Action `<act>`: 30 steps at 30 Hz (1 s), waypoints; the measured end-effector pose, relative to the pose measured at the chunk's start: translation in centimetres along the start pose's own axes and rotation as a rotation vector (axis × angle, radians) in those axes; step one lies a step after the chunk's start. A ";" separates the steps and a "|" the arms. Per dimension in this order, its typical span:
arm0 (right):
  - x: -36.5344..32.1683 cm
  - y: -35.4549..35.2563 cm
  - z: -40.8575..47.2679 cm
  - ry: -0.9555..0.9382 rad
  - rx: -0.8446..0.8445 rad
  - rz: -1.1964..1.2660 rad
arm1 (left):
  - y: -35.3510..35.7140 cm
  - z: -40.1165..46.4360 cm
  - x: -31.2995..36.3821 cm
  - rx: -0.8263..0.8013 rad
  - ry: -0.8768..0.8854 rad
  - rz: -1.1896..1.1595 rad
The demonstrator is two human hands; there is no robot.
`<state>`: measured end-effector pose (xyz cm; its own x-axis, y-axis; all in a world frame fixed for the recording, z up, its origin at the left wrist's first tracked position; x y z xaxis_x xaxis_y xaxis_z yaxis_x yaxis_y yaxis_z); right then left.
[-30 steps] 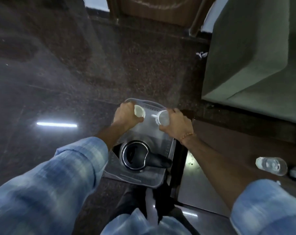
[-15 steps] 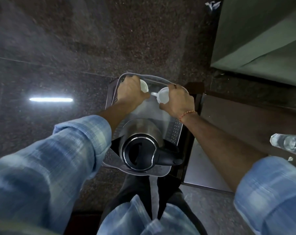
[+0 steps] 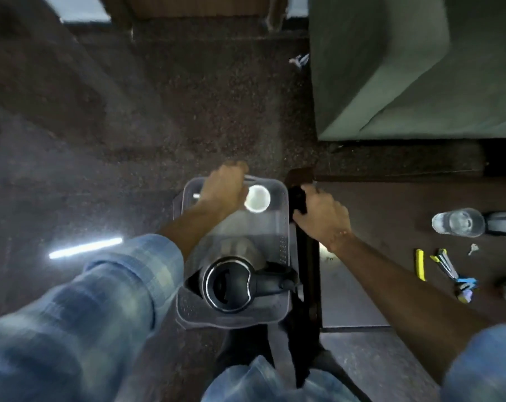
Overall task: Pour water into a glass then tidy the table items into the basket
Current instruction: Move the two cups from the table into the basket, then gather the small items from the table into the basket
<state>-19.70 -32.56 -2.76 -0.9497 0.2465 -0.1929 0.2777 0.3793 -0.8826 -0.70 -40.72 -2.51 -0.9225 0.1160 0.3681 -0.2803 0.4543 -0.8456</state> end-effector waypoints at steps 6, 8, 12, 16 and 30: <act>10.6 -6.5 -7.1 0.271 0.089 0.115 | -1.3 -3.1 18.3 -0.065 0.510 -0.162; 14.0 -8.3 -9.9 0.323 0.126 0.131 | -0.6 -4.9 23.9 -0.084 0.611 -0.178; 21.5 -10.4 -16.7 0.414 0.210 0.216 | 2.5 -9.0 34.2 -0.127 0.753 -0.138; 30.6 -10.5 -23.8 0.493 0.285 0.315 | 6.9 -13.4 43.1 -0.176 0.832 -0.123; 58.5 -8.4 -39.6 0.791 0.397 0.719 | 22.9 -20.6 59.4 -0.366 0.742 -0.059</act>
<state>-71.90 14.02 10.37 -0.1931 0.8390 -0.5087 0.5217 -0.3513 -0.7774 -56.47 -5.21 7.92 -0.4586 0.5775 0.6754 -0.1004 0.7215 -0.6851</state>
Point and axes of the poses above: each hand's wrist, its own z-axis towards the middle knuckle, its own y-axis out of the palm, x = y × z, the point moved 9 cm from there along z, towards the middle knuckle, and after that the axes turned 2 degrees about -z, right-handed, at the moved point
